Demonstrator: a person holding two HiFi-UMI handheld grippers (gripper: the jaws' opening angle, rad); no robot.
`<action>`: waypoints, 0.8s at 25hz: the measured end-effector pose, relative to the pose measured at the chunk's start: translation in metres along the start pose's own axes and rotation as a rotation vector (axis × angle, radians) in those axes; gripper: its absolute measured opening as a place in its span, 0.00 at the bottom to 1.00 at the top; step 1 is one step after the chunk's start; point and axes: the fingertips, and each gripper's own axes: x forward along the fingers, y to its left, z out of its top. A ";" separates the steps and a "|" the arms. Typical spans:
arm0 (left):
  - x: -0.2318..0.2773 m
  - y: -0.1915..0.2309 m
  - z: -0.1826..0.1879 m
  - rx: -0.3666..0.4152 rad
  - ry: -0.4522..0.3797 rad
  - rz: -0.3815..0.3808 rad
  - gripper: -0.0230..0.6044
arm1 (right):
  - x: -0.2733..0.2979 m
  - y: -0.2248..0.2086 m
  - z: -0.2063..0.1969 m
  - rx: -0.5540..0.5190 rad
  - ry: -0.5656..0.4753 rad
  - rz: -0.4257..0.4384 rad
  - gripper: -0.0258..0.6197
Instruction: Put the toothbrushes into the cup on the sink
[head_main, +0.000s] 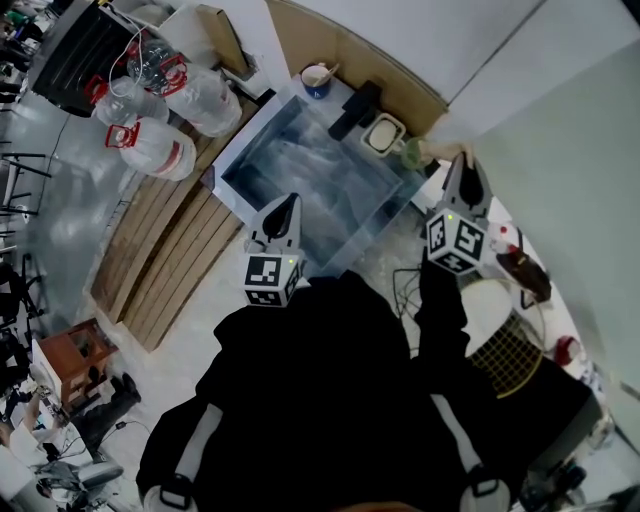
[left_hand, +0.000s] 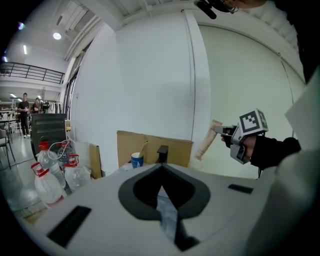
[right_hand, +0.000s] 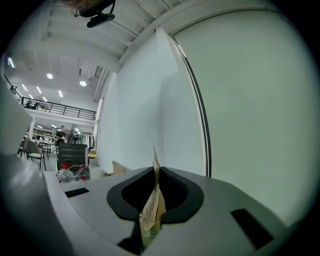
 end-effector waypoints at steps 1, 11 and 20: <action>-0.001 -0.002 -0.002 -0.003 0.002 -0.002 0.04 | 0.004 -0.001 -0.006 -0.003 0.013 -0.004 0.09; -0.007 -0.017 -0.007 0.023 0.005 -0.007 0.04 | 0.029 -0.008 -0.079 -0.004 0.167 -0.029 0.09; -0.013 -0.023 -0.012 0.016 0.002 -0.011 0.04 | 0.036 0.001 -0.109 0.028 0.273 0.038 0.10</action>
